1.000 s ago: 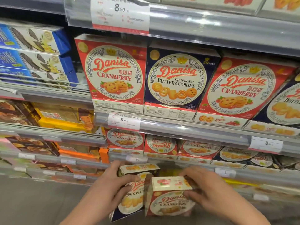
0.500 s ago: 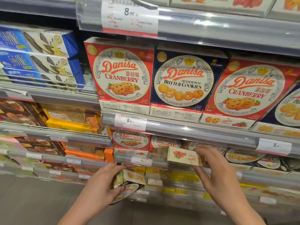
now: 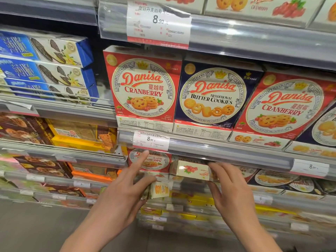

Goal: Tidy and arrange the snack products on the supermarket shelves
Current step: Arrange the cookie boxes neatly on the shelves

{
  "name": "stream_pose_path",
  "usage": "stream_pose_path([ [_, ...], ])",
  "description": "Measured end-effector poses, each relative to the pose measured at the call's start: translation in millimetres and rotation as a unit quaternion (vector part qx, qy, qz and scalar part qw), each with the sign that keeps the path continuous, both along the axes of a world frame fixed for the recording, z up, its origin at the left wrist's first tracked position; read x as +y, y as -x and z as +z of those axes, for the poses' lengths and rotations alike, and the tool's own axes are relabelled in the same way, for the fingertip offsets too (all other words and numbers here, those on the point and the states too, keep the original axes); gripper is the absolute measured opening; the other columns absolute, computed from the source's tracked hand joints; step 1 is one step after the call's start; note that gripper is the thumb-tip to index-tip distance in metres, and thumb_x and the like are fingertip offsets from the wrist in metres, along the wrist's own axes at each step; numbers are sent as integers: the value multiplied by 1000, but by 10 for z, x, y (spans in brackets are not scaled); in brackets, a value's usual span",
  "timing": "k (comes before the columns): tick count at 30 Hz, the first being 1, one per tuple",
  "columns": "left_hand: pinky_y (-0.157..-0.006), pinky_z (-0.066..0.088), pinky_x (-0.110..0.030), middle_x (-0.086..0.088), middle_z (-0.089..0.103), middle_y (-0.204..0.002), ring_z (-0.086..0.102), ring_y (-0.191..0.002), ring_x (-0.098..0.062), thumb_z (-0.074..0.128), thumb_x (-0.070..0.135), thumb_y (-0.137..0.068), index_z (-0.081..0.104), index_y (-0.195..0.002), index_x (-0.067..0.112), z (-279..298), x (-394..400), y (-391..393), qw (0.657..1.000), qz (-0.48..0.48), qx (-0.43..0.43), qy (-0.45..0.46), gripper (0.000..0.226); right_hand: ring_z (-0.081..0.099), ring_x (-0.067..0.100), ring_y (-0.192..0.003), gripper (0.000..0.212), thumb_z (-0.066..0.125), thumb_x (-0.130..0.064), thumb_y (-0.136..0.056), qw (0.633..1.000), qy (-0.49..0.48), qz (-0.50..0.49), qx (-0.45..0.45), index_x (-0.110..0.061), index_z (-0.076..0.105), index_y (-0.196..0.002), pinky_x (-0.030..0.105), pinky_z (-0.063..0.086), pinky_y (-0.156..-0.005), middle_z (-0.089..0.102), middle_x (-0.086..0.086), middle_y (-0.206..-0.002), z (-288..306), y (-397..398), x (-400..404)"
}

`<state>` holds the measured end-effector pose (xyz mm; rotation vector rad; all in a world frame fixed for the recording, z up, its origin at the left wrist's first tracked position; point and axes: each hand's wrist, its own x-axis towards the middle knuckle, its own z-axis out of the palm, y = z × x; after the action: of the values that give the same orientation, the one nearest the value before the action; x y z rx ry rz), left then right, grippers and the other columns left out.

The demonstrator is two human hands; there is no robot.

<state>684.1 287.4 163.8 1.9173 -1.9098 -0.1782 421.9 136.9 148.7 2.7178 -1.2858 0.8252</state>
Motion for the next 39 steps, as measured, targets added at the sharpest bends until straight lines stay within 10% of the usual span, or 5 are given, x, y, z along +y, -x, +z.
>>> stream_pose_path([
  [7,-58,56,-26,-2,3,-170,64,-108,-21,89,13,-63,61,-122,29,10,-143,0,999,-21,-24,10,67,61,30,-103,62,87,-1,-69,999,35,-7,32,-8,65,-127,37,57,-54,63,7,-117,-173,-135,-73],
  [20,-63,60,-28,5,5,-170,65,-115,-18,94,24,-62,62,-122,30,7,-152,11,999,0,-30,24,69,60,32,-88,48,87,-5,-73,993,105,-23,43,-13,67,-116,42,46,-75,68,7,-104,-238,-235,-294],
  [34,-61,59,-27,6,0,-170,69,-107,-16,93,28,-64,64,-122,34,24,-164,109,999,25,-31,9,65,58,34,-39,37,95,-12,-57,986,93,-20,139,-14,71,-85,35,42,-35,63,6,-55,-94,-305,-574],
  [39,-61,56,-23,6,-2,-170,70,-101,-14,93,30,-65,64,-123,36,32,-162,136,999,29,-27,4,65,70,29,-62,24,85,-24,-74,970,36,-54,235,-25,72,-93,35,52,-43,72,-1,-75,-103,-284,-677],
])
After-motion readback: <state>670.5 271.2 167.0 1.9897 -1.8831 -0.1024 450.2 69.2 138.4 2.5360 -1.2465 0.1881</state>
